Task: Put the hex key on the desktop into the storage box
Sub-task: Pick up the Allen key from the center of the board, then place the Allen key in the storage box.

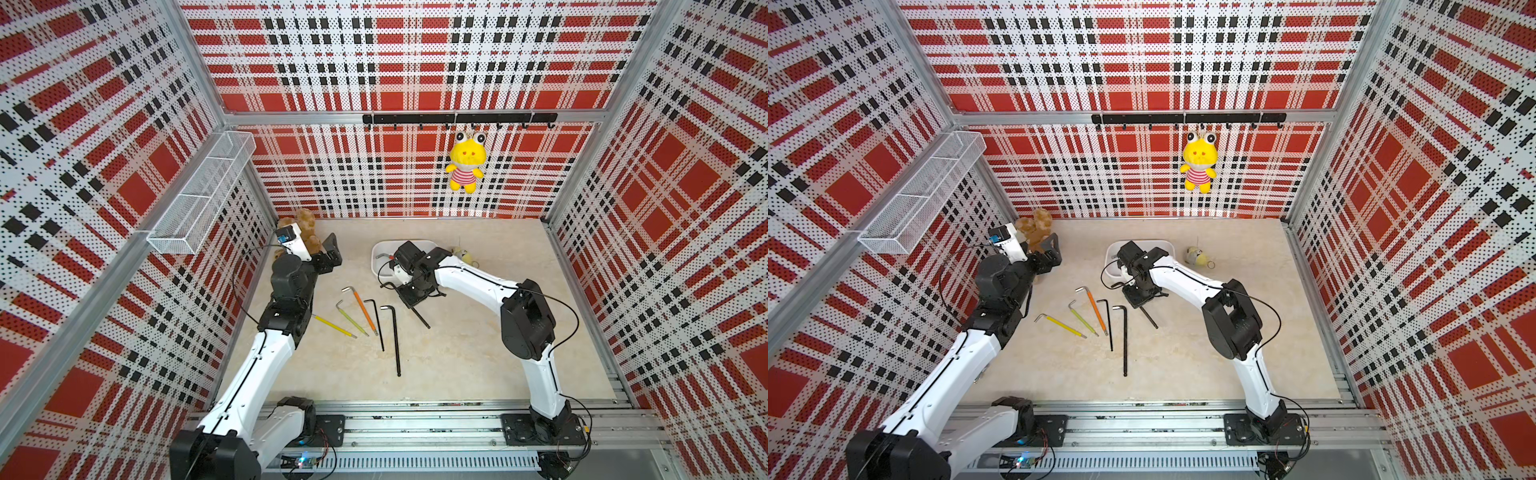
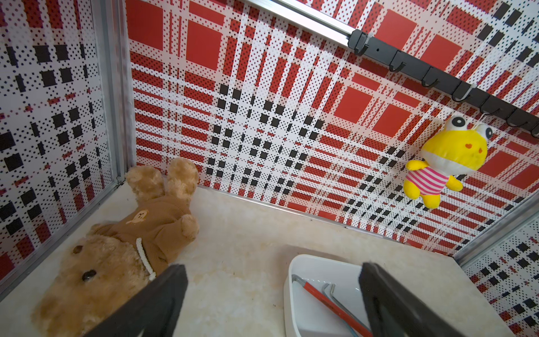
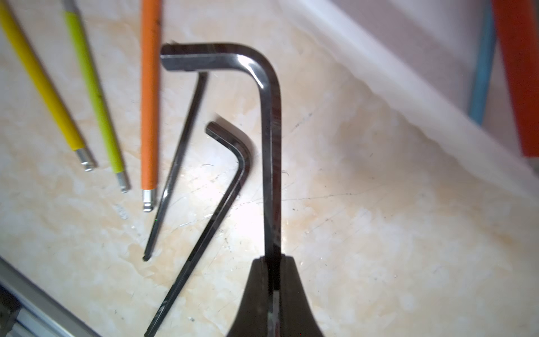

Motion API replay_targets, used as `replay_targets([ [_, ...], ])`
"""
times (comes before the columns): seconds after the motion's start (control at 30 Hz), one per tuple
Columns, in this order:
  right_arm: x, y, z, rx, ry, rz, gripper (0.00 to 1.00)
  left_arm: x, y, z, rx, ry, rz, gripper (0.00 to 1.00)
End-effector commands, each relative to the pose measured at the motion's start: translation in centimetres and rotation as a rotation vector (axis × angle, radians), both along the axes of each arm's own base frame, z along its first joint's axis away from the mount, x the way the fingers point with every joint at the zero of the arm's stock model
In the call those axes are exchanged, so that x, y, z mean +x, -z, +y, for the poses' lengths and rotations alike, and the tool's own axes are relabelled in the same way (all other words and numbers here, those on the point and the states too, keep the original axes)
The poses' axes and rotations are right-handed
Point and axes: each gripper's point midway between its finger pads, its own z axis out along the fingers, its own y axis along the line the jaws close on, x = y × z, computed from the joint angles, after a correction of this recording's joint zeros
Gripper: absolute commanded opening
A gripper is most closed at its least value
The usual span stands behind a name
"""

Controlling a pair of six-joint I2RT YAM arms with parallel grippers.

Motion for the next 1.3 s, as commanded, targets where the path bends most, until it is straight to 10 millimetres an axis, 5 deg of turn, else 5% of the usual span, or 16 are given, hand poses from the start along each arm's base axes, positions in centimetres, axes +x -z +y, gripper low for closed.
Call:
replay_targets([
  [0.0, 0.5, -5.3, 0.7, 0.071, -0.142, -0.11, 0.0, -0.4, -0.4, 0.2, -0.001, -0.01, -0.012, 0.99],
  [0.2, 4.4, -9.4, 0.9, 0.147, -0.288, -0.269, 0.0, -0.4, -0.6, 0.1, -0.004, -0.003, -0.016, 0.99],
  [0.4, 9.9, -9.5, -0.4, 0.044, -0.369, -0.415, 0.0, -0.3, -0.6, 0.1, -0.004, -0.003, -0.017, 0.99],
  [0.67, 14.5, -5.8, -0.8, 0.027, -0.363, -0.409, 0.0, -0.3, -0.6, 0.2, 0.0, -0.007, -0.015, 0.99],
  [1.27, 15.6, 2.6, -0.5, 0.004, -0.329, -0.286, 0.0, -0.3, -0.4, 0.2, 0.002, -0.009, -0.007, 0.99],
])
